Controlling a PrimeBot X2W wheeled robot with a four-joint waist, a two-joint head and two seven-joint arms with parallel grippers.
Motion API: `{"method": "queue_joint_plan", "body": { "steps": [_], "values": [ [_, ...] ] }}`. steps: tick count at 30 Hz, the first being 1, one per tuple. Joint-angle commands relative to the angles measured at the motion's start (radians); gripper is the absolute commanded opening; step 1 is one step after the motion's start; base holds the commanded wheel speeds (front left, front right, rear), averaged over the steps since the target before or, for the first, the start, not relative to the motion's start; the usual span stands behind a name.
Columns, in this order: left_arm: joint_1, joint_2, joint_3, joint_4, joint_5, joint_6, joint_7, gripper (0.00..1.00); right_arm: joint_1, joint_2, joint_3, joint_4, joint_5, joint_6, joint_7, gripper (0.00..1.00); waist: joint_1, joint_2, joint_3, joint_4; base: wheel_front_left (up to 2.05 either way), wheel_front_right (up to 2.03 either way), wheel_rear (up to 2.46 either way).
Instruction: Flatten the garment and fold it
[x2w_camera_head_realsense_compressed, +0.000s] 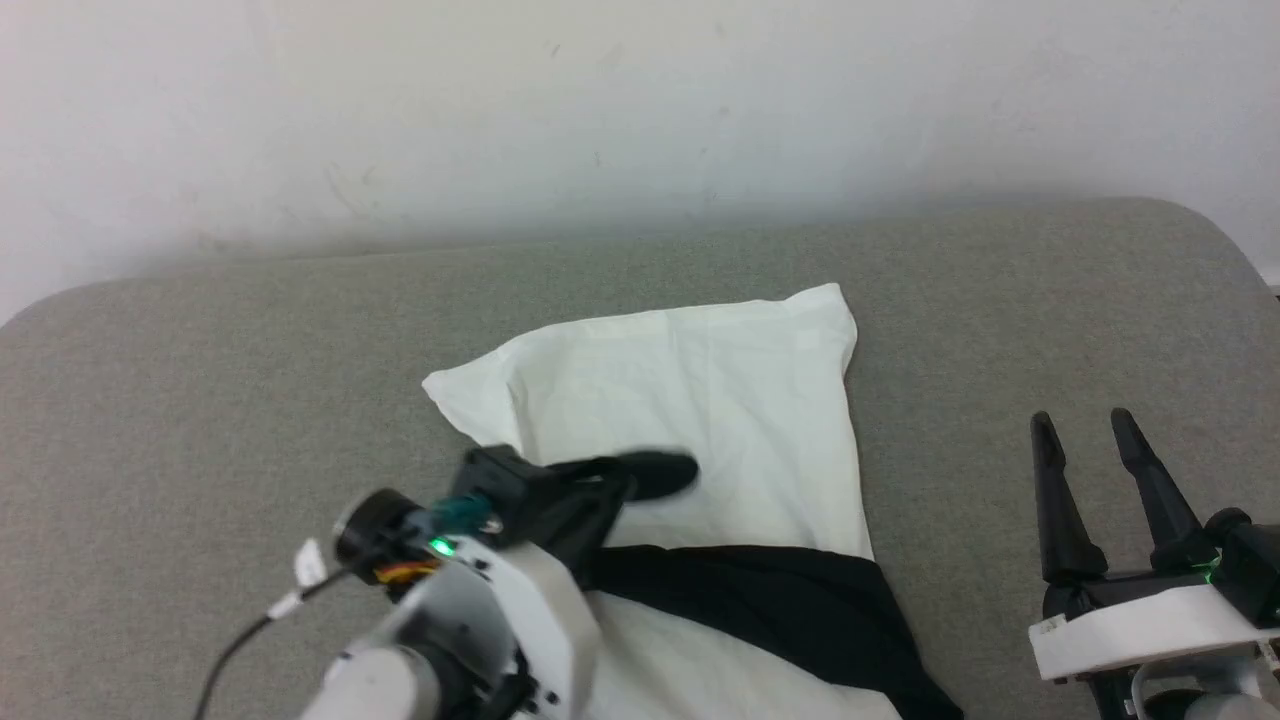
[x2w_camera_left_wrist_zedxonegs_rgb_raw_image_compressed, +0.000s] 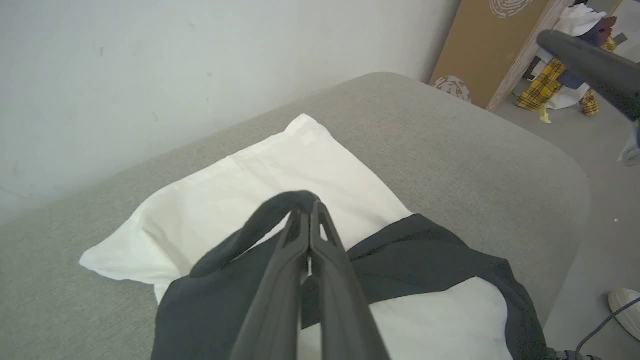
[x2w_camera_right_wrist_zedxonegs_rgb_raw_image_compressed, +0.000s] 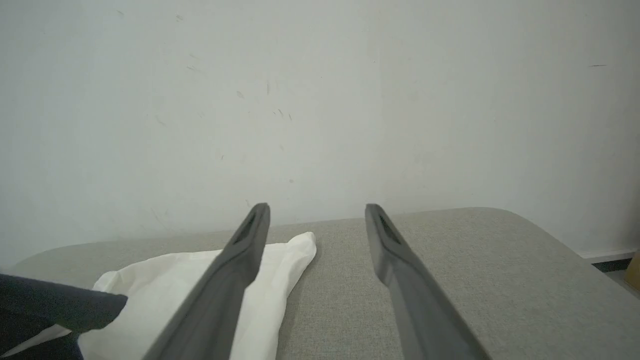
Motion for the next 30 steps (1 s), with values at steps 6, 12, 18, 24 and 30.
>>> {"method": "queue_joint_plan", "body": {
  "steps": [6, 12, 18, 24, 30],
  "values": [
    [-0.008, -0.126, -0.126, 0.115, 0.092, 0.028, -0.047, 0.00, 0.009, 0.004, 0.004, 0.011, 0.012, -0.001, -0.003, 1.00, 0.0001, 0.0000, 0.026, -0.035, 0.00, 0.00, 0.00],
    [-0.067, -0.232, -0.191, 0.235, 0.151, 0.071, -0.117, 0.00, -0.003, 0.005, 0.006, 0.024, 0.016, -0.001, -0.008, 1.00, 0.0001, 0.0000, 0.053, -0.067, 0.00, 0.00, 0.00],
    [-0.078, -0.244, -0.285, 0.326, 0.208, 0.059, -0.106, 0.00, -0.006, 0.006, 0.002, 0.039, 0.019, -0.001, -0.015, 1.00, 0.0001, 0.0000, 0.068, -0.082, 0.00, 0.00, 0.00],
    [-0.044, -0.241, -0.362, 0.404, 0.219, 0.028, -0.065, 0.00, -0.010, 0.007, 0.001, 0.060, 0.021, -0.001, -0.022, 1.00, 0.0001, 0.0000, 0.077, -0.082, 0.00, 0.00, 0.00],
    [-0.049, -0.245, -0.385, 0.451, 0.226, 0.029, -0.074, 1.00, -0.014, 0.008, 0.005, 0.077, 0.018, -0.001, -0.016, 1.00, 0.0001, 0.0000, 0.072, -0.068, 0.00, 0.00, 0.00]
  ]
}}
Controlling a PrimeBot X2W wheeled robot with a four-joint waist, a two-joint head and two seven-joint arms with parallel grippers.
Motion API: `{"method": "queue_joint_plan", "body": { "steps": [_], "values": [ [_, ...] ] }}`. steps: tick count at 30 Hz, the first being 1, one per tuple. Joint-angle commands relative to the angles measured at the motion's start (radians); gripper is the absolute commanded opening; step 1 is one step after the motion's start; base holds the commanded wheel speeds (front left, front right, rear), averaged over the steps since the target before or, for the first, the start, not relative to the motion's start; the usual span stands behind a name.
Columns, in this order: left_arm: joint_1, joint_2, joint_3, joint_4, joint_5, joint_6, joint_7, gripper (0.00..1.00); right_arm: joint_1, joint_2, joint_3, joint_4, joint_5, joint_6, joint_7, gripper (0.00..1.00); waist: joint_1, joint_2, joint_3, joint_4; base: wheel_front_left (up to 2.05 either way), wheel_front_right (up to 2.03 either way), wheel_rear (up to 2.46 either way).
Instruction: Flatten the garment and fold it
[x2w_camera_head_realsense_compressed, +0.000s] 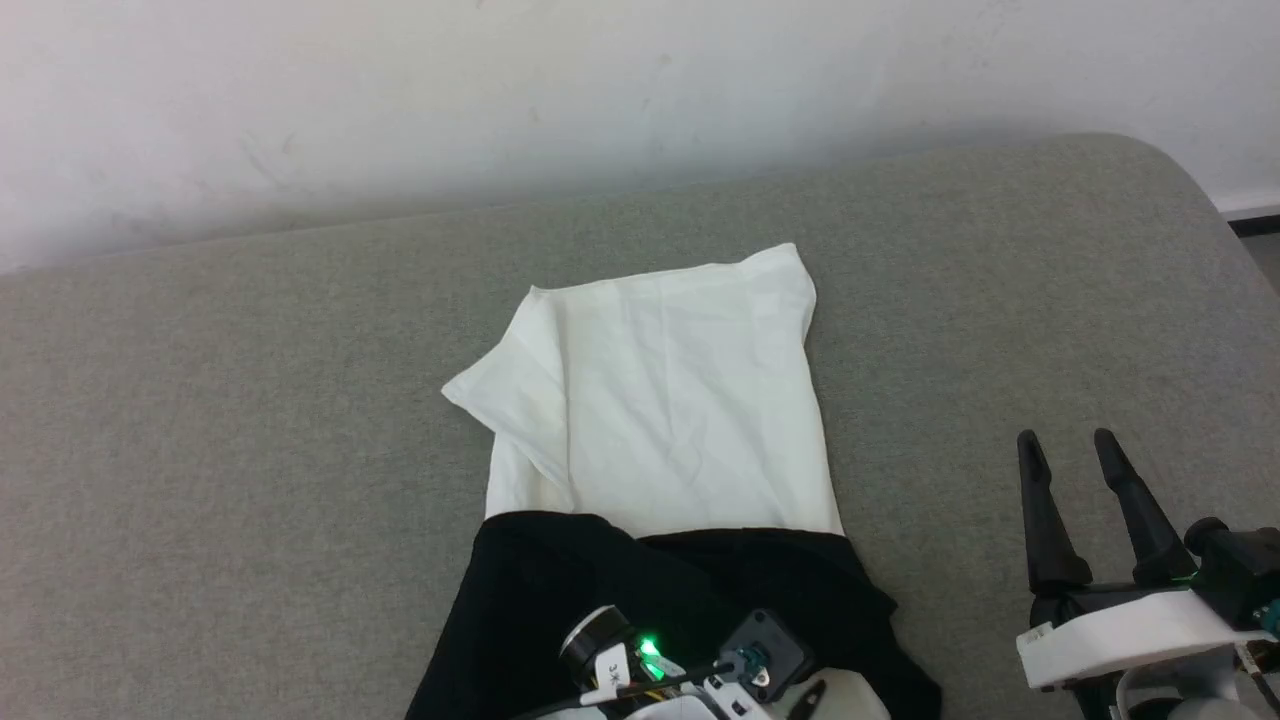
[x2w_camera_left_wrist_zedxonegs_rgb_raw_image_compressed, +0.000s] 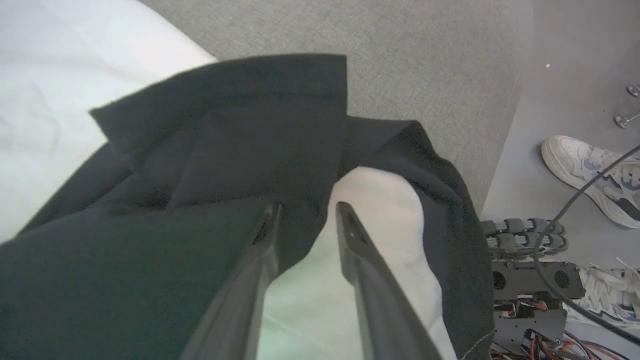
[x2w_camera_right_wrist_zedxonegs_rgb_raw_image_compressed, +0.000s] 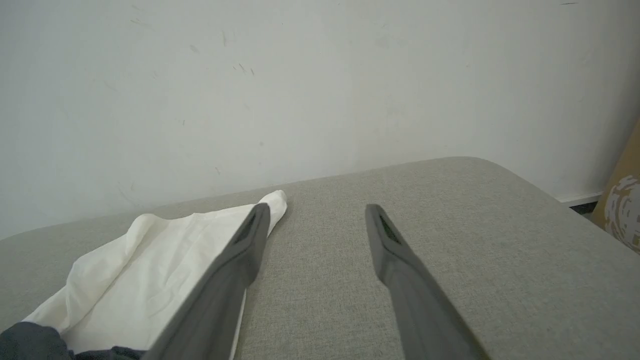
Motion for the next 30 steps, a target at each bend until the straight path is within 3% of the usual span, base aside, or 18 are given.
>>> {"method": "queue_joint_plan", "body": {
  "steps": [1, 7, 16, 20, 24, 29, 30],
  "values": [
    [-0.007, -0.006, 0.007, -0.001, -0.004, 0.008, -0.024, 1.00, -0.010, 0.003, 0.003, 0.005, 0.001, -0.001, 0.004, 1.00, -0.0001, 0.0000, -0.007, 0.009, 0.00, 0.00, 0.00],
    [-0.037, -0.001, 0.123, -0.065, -0.062, 0.050, -0.163, 1.00, -0.009, -0.002, 0.018, 0.007, 0.003, -0.001, 0.025, 1.00, -0.0001, 0.0000, -0.041, 0.039, 0.00, 0.00, 0.00],
    [-0.026, 0.137, 0.426, -0.116, -0.138, 0.180, -0.370, 1.00, 0.003, -0.029, 0.043, -0.016, 0.026, -0.001, 0.055, 1.00, -0.0001, 0.0000, -0.079, 0.082, 0.00, 0.00, 0.00],
    [0.047, 0.172, 0.514, -0.106, -0.186, 0.213, -0.427, 1.00, 0.018, -0.031, 0.054, -0.018, 0.032, -0.001, 0.054, 1.00, -0.0001, 0.0000, -0.081, 0.088, 0.00, 0.00, 0.00],
    [0.092, 0.197, 0.521, -0.100, -0.214, 0.198, -0.400, 1.00, 0.030, -0.029, 0.062, -0.020, 0.031, -0.001, 0.052, 1.00, -0.0001, 0.0000, -0.070, 0.092, 0.00, 0.00, 0.00],
    [0.008, 0.239, 0.466, -0.068, -0.234, 0.107, -0.244, 1.00, 0.016, -0.030, 0.077, -0.041, 0.020, -0.001, 0.059, 1.00, -0.0001, 0.0000, -0.014, 0.086, 0.00, 0.00, 0.00],
    [0.008, 0.239, 0.466, -0.068, -0.234, 0.107, -0.244, 1.00, 0.016, -0.030, 0.077, -0.041, 0.020, -0.001, 0.059, 1.00, -0.0001, 0.0000, -0.014, 0.086, 0.00, 0.00, 0.00]
  ]
}}
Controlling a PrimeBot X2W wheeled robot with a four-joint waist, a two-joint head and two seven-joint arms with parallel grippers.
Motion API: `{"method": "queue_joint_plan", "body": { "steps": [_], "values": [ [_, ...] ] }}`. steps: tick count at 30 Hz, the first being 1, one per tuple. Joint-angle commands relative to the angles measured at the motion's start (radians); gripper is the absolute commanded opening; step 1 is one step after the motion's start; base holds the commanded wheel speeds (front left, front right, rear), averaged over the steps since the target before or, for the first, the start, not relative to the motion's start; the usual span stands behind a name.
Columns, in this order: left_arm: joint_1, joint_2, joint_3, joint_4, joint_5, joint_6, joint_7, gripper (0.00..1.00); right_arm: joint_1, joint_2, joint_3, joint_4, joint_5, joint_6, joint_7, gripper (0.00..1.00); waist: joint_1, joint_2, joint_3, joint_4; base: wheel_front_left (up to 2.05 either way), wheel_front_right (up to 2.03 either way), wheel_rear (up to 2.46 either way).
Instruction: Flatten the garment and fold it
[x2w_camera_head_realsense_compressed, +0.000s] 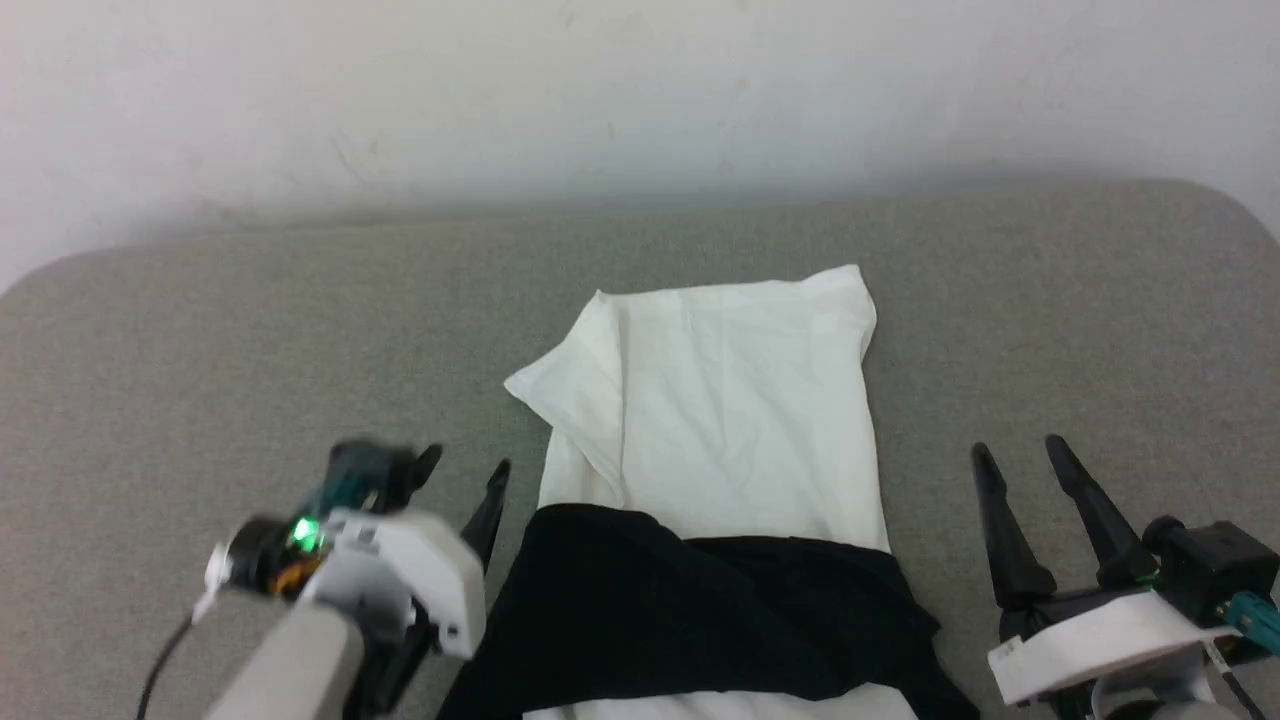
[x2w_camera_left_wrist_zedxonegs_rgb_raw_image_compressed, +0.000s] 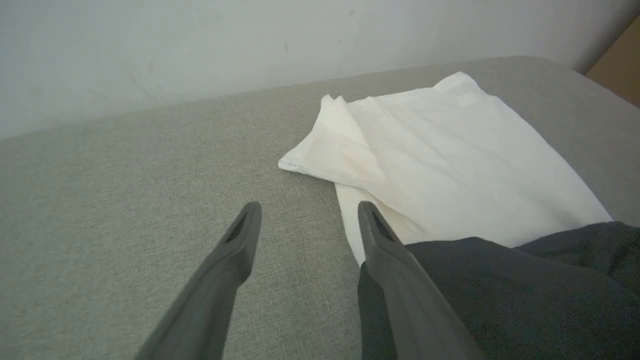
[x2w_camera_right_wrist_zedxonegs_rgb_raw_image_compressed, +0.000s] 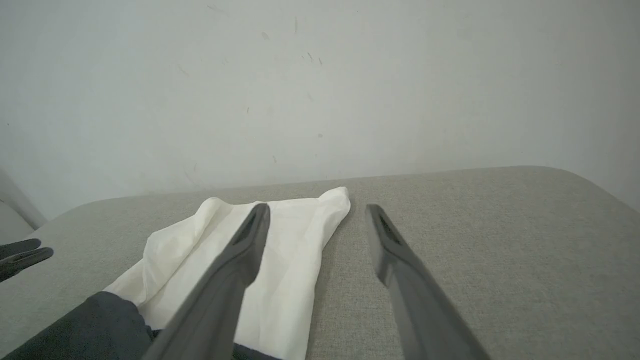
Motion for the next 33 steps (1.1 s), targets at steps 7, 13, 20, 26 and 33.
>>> {"method": "queue_joint_plan", "body": {
  "steps": [7, 13, 20, 26, 33],
  "values": [
    [-0.325, 0.025, -0.066, 0.104, -0.094, -0.152, 0.340, 1.00, -0.050, -0.007, 0.025, -0.034, -0.010, -0.001, -0.001, 1.00, 0.0001, 0.0000, 0.152, -0.040, 0.00, 0.00, 0.00],
    [-0.555, 0.047, -0.090, 0.237, -0.185, -0.180, 0.607, 1.00, -0.095, -0.006, 0.048, -0.020, 0.002, -0.001, -0.022, 1.00, 0.0001, 0.0000, 0.244, -0.087, 0.00, 0.00, 0.00],
    [-0.667, 0.083, -0.117, 0.356, -0.188, -0.184, 0.728, 1.00, -0.135, 0.000, 0.058, 0.021, 0.014, -0.001, -0.057, 1.00, 0.0001, 0.0000, 0.300, -0.127, 0.00, 0.00, 0.00],
    [-0.666, 0.091, -0.150, 0.420, -0.182, -0.186, 0.757, 1.00, -0.150, 0.003, 0.056, 0.052, 0.019, -0.001, -0.075, 1.00, 0.0001, 0.0000, 0.307, -0.140, 0.00, 0.00, 0.00],
    [-0.635, 0.097, -0.191, 0.422, -0.238, -0.189, 0.866, 0.00, -0.161, 0.000, 0.034, 0.075, 0.014, -0.001, -0.081, 1.00, 0.0001, 0.0000, 0.303, -0.129, 0.00, 0.00, 0.00]
  ]
}}
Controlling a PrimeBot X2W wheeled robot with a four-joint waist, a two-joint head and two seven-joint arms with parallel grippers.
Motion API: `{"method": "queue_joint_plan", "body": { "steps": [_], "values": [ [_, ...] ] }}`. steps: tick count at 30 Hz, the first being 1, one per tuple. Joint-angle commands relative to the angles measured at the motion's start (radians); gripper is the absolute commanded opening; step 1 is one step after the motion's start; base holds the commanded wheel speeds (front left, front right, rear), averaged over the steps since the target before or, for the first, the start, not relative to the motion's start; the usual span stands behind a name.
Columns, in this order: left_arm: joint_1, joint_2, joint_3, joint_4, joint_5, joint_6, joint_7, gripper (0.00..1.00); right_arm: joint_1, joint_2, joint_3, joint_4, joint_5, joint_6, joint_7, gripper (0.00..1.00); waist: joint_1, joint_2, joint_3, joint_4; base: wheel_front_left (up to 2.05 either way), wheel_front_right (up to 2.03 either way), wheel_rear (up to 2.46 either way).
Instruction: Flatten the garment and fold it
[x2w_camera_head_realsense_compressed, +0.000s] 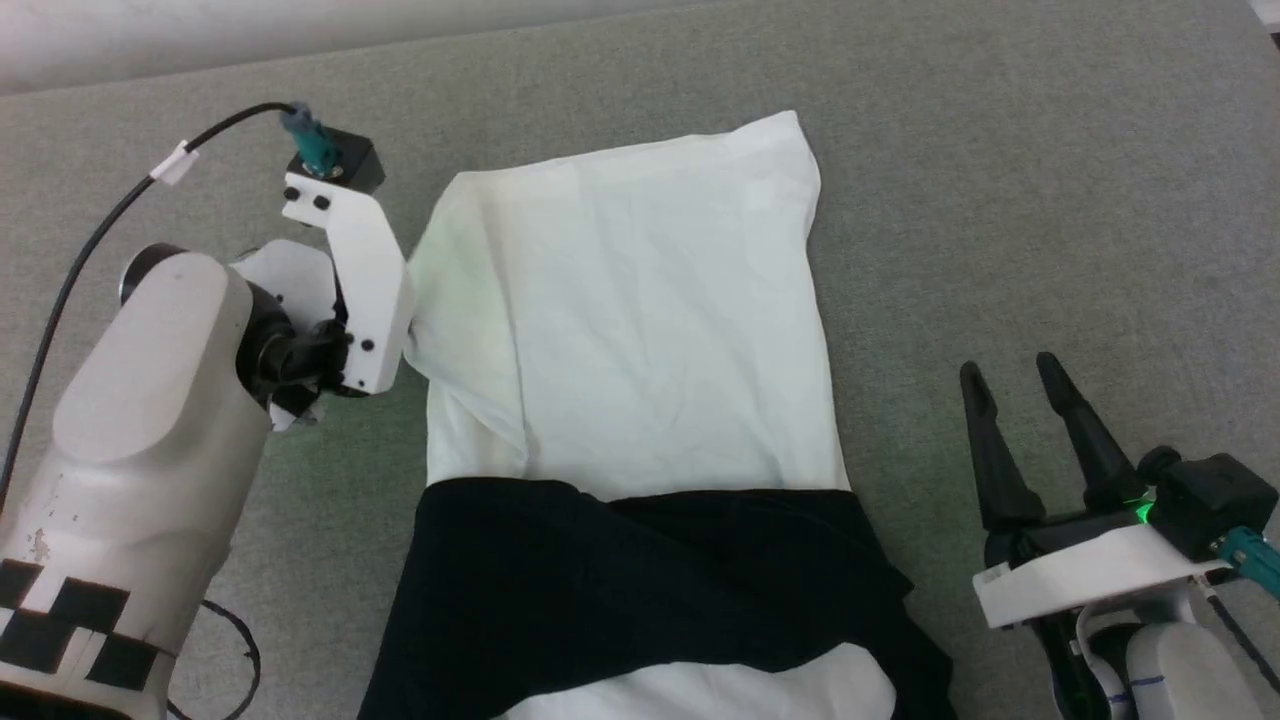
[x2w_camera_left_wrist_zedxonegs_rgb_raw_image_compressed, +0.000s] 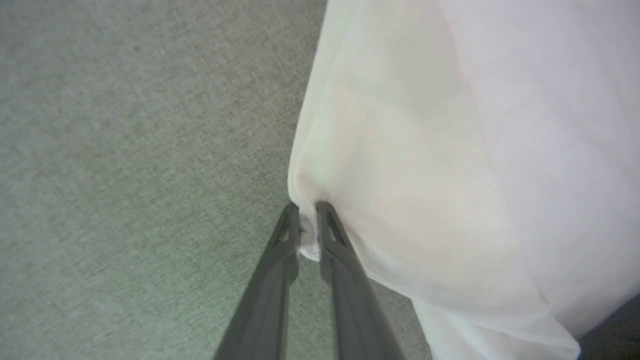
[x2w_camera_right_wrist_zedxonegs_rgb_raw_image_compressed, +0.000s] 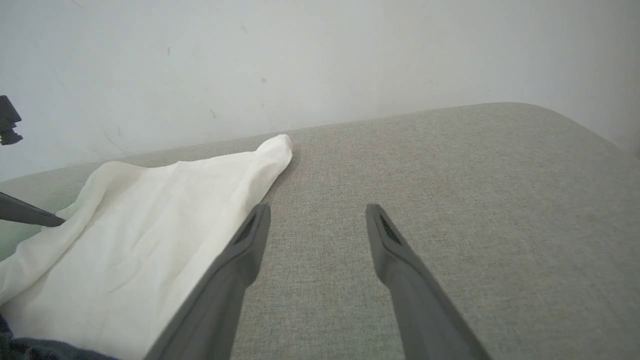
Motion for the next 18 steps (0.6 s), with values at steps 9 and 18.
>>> {"method": "queue_joint_plan", "body": {
  "steps": [9, 18],
  "values": [
    [0.016, 0.042, -0.001, -0.020, 0.073, 0.019, -0.202, 0.00, -0.036, -0.059, -0.022, 0.000, -0.009, -0.001, 0.033, 1.00, 0.0001, 0.0000, -0.072, 0.053, 0.00, 0.00, 0.00],
    [-0.023, 0.052, -0.023, -0.076, 0.159, 0.029, -0.387, 0.00, -0.200, -0.278, 0.078, -0.019, 0.128, -0.001, 0.360, 1.00, 0.0001, 0.0000, -0.092, 0.130, 0.00, 0.00, 0.00]
  ]
}}
